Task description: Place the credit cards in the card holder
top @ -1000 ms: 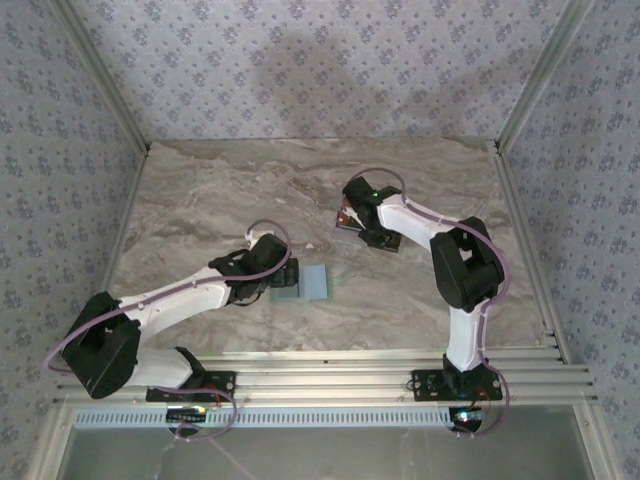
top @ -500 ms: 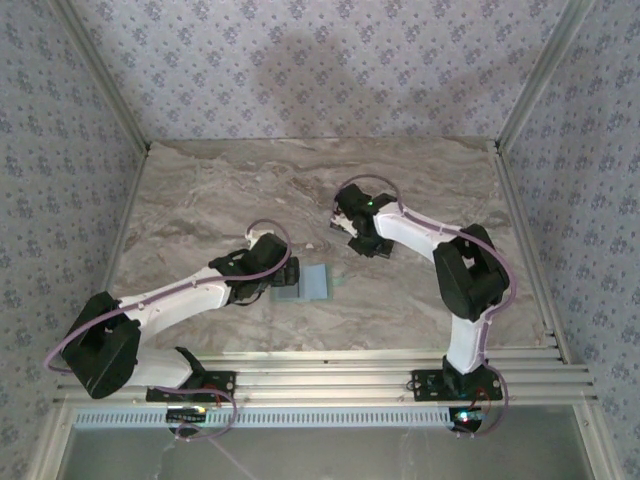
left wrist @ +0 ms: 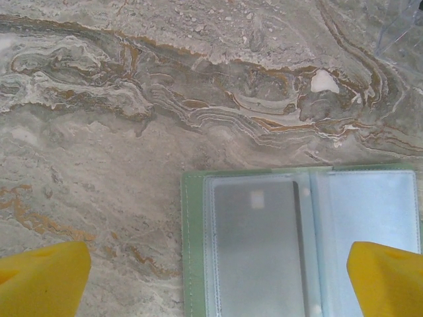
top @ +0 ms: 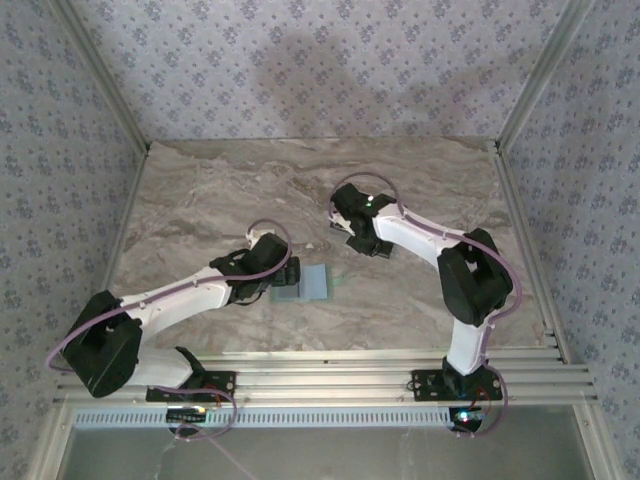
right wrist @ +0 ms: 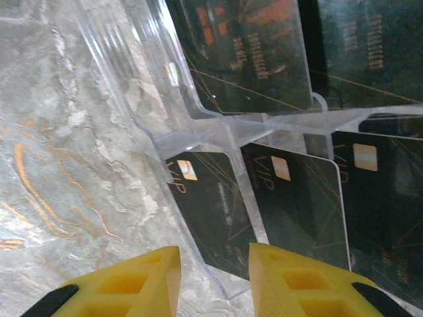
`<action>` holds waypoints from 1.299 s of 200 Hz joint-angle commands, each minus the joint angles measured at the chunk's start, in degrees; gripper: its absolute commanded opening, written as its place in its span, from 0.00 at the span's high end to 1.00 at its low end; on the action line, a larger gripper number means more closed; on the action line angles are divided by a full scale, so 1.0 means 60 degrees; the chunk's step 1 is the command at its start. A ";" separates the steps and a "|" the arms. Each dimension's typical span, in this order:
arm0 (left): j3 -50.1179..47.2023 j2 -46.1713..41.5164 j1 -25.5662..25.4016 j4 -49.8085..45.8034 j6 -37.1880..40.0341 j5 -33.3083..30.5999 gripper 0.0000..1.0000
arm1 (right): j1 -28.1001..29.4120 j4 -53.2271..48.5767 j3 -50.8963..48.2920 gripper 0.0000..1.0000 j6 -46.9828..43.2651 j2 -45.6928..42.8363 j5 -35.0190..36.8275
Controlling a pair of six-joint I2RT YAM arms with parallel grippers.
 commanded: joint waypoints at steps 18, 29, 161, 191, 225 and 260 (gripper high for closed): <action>0.0002 0.0054 0.0057 0.0084 -0.0125 0.0117 0.00 | -0.0300 -0.0044 0.0123 0.64 -0.0305 0.0168 0.0618; 0.0002 0.0047 0.0049 0.0060 -0.0119 0.0097 0.00 | -0.0380 0.0018 0.0082 0.64 -0.0291 0.0197 0.0592; -0.0121 -0.0026 0.0056 0.0087 -0.0150 0.0061 0.00 | -0.0449 -0.0009 -0.0113 0.65 -0.0268 0.1028 0.0471; -0.0159 -0.0056 0.0057 0.0090 -0.0150 0.0044 0.00 | -0.0442 -0.0021 -0.0108 0.67 -0.0232 0.0981 0.0310; -0.0183 -0.0055 0.0050 0.0106 -0.0160 0.0037 0.00 | -0.0472 -0.0065 -0.0008 0.70 -0.0263 0.0837 0.0117; -0.0180 -0.0055 0.0052 0.0121 -0.0164 0.0032 0.00 | -0.0516 -0.0091 0.0119 0.75 -0.0299 0.0761 -0.0098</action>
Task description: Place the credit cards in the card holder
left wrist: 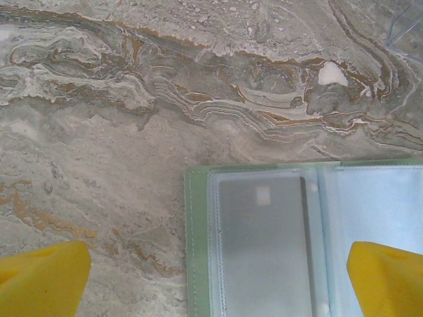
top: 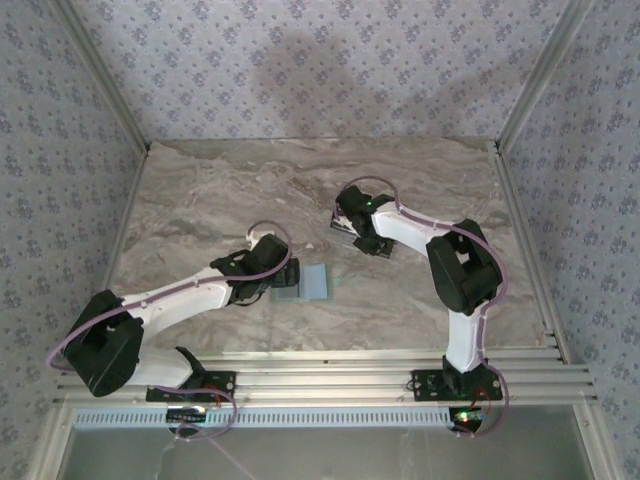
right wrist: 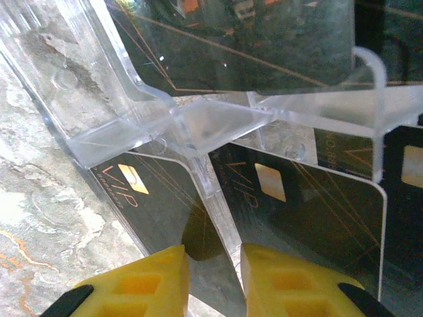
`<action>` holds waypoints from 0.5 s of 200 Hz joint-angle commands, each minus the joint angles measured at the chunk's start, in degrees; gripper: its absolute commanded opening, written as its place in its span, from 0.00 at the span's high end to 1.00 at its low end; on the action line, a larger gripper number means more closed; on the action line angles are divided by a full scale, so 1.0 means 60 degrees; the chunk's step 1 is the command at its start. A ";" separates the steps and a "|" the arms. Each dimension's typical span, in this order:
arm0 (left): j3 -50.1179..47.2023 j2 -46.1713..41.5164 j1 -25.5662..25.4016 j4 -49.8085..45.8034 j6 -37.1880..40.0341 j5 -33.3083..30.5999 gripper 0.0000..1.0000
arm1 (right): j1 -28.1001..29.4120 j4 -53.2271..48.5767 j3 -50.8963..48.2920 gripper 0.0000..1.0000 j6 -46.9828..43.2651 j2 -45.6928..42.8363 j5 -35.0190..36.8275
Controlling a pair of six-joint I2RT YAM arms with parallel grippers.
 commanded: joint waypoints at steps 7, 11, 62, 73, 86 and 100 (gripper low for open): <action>-0.0109 -0.0078 0.0055 0.0098 -0.0156 0.0041 0.00 | -0.0042 -0.0330 0.0178 0.75 -0.0057 -0.0106 -0.0469; -0.0114 -0.0077 0.0055 0.0107 -0.0160 0.0039 0.00 | -0.0055 -0.0322 0.0186 0.75 -0.0059 -0.0106 -0.0475; -0.0158 -0.0077 0.0048 0.0128 -0.0176 0.0044 0.00 | -0.0069 -0.0429 0.0243 0.76 -0.0075 -0.0212 -0.0497; -0.0156 -0.0077 0.0054 0.0141 -0.0170 0.0048 0.00 | -0.0070 -0.0441 0.0254 0.75 -0.0074 -0.0241 -0.0504; -0.0162 -0.0079 0.0047 0.0142 -0.0169 0.0064 0.00 | -0.0061 -0.0458 0.0246 0.75 -0.0065 -0.0284 -0.0519; -0.0170 -0.0077 0.0047 0.0153 -0.0181 0.0068 0.00 | -0.0068 -0.0464 0.0246 0.75 -0.0071 -0.0322 -0.0519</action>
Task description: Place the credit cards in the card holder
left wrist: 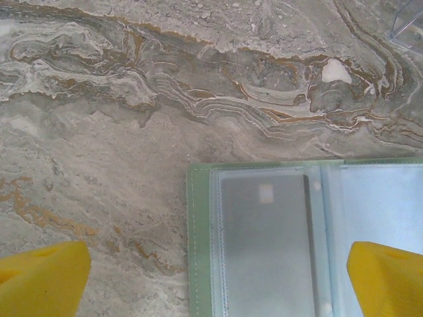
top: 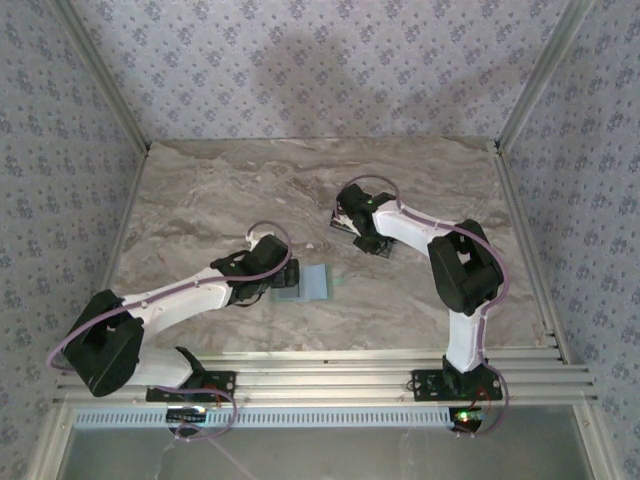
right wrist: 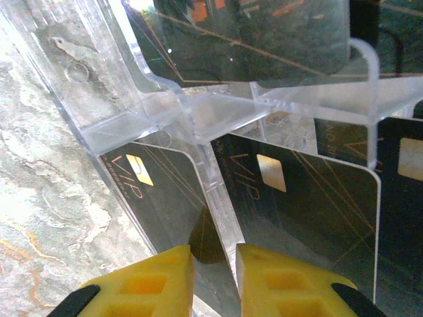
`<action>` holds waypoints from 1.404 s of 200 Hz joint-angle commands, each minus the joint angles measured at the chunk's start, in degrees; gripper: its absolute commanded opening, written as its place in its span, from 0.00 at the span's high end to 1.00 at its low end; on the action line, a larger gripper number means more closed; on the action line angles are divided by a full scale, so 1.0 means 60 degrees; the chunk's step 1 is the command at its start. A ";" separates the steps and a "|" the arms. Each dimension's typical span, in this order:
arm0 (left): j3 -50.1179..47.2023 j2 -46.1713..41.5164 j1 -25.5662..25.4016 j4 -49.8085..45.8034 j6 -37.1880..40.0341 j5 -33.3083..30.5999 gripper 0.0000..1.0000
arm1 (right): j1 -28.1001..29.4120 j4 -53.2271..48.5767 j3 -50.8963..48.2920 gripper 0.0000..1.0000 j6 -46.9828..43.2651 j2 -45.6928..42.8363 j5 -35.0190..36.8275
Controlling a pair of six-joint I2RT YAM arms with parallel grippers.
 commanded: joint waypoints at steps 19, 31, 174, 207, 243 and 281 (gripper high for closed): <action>-0.0111 -0.0077 0.0052 0.0150 -0.0133 0.0084 0.00 | -0.0055 -0.0342 0.0152 0.74 -0.0073 -0.0284 -0.0306; -0.0122 -0.0077 0.0050 0.0161 -0.0139 0.0080 0.00 | -0.0047 -0.0347 0.0144 0.73 -0.0072 -0.0295 -0.0308; -0.0111 0.0011 0.0057 0.0231 -0.0158 0.0146 0.00 | -0.0115 -0.0424 0.0160 0.74 -0.0117 -0.0418 -0.0201; -0.0122 0.0017 0.0055 0.0238 -0.0156 0.0152 0.00 | -0.0130 -0.0459 0.0179 0.78 -0.0118 -0.0447 -0.0176; -0.0122 0.0038 0.0056 0.0252 -0.0163 0.0176 0.00 | -0.0129 -0.0508 0.0219 0.84 -0.0143 -0.0504 -0.0190; -0.0119 0.0011 0.0056 0.0252 -0.0151 0.0180 0.00 | -0.0119 -0.0556 0.0254 0.89 -0.0260 -0.0690 -0.0455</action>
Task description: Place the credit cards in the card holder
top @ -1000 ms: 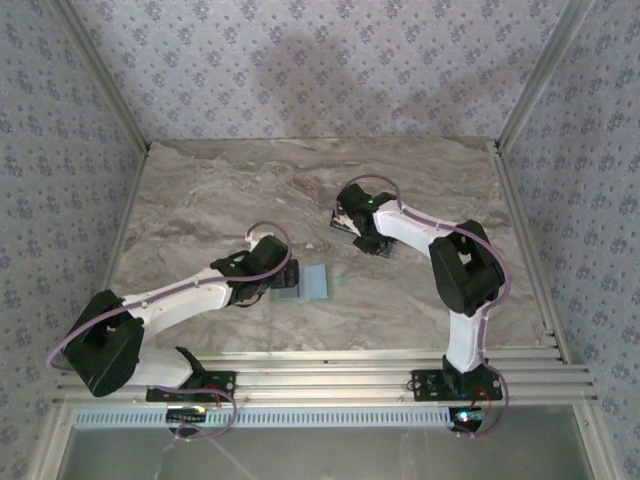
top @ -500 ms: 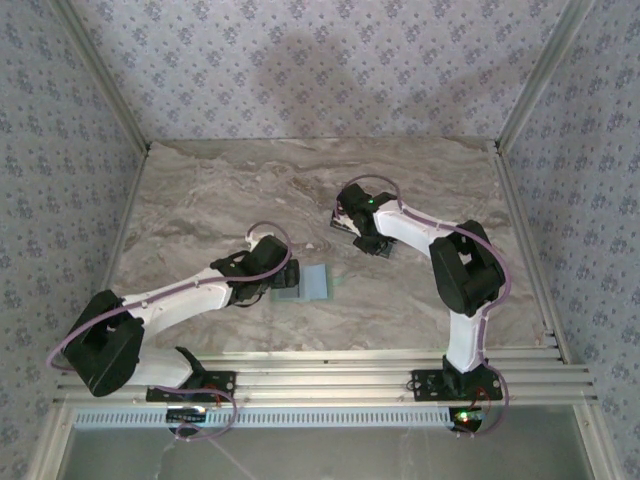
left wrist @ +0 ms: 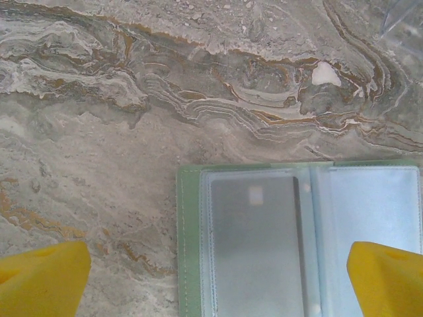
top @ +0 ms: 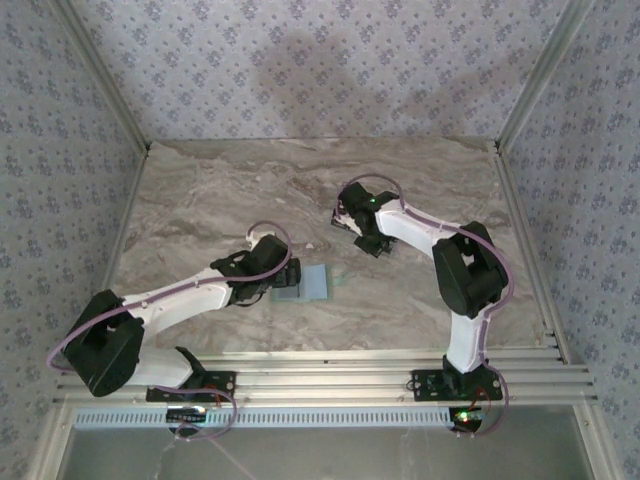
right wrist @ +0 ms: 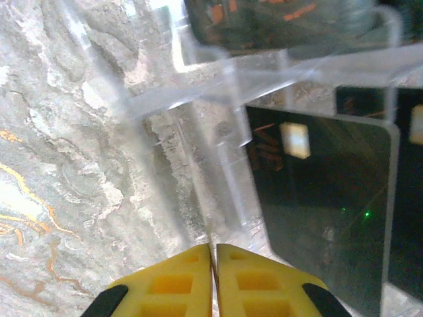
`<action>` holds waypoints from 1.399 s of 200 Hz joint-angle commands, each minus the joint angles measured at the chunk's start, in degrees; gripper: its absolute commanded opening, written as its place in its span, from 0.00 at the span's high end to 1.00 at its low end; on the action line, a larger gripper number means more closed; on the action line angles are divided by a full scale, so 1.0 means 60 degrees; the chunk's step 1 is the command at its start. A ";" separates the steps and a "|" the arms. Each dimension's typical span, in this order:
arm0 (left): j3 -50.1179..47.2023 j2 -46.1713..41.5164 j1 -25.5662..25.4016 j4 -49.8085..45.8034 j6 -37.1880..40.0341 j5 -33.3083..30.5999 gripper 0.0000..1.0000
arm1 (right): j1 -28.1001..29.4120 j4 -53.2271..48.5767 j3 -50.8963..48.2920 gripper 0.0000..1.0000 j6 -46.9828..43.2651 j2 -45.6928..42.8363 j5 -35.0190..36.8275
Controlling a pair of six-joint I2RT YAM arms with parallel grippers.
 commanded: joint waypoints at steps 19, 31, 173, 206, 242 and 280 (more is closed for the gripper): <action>-0.0057 -0.0004 0.0057 0.0045 -0.0072 0.0053 0.00 | -0.0005 -0.0334 0.0307 0.90 -0.0165 -0.0542 -0.0435; -0.0071 -0.0008 0.0056 0.0045 -0.0074 0.0068 0.00 | 0.0016 -0.0423 0.0381 0.91 -0.0175 -0.0602 -0.0588; -0.0186 -0.0119 0.0090 -0.0858 0.0355 -0.0787 0.00 | 0.0665 -0.0677 0.0812 1.00 0.3494 -0.2920 -0.2857; -0.0245 0.0234 0.0113 -0.0851 0.0580 -0.0857 0.00 | 0.0821 0.1623 -0.1211 1.00 0.5953 -0.3808 -0.5101; -0.0304 0.0590 0.0131 -0.0640 0.0776 -0.0911 0.00 | 0.1012 0.5472 -0.3902 1.00 0.8714 -0.4443 -0.6844; -0.0378 0.1042 0.0138 -0.0315 0.0781 -0.0893 0.00 | 0.1402 0.7184 -0.5307 1.00 0.9890 -0.4479 -0.6697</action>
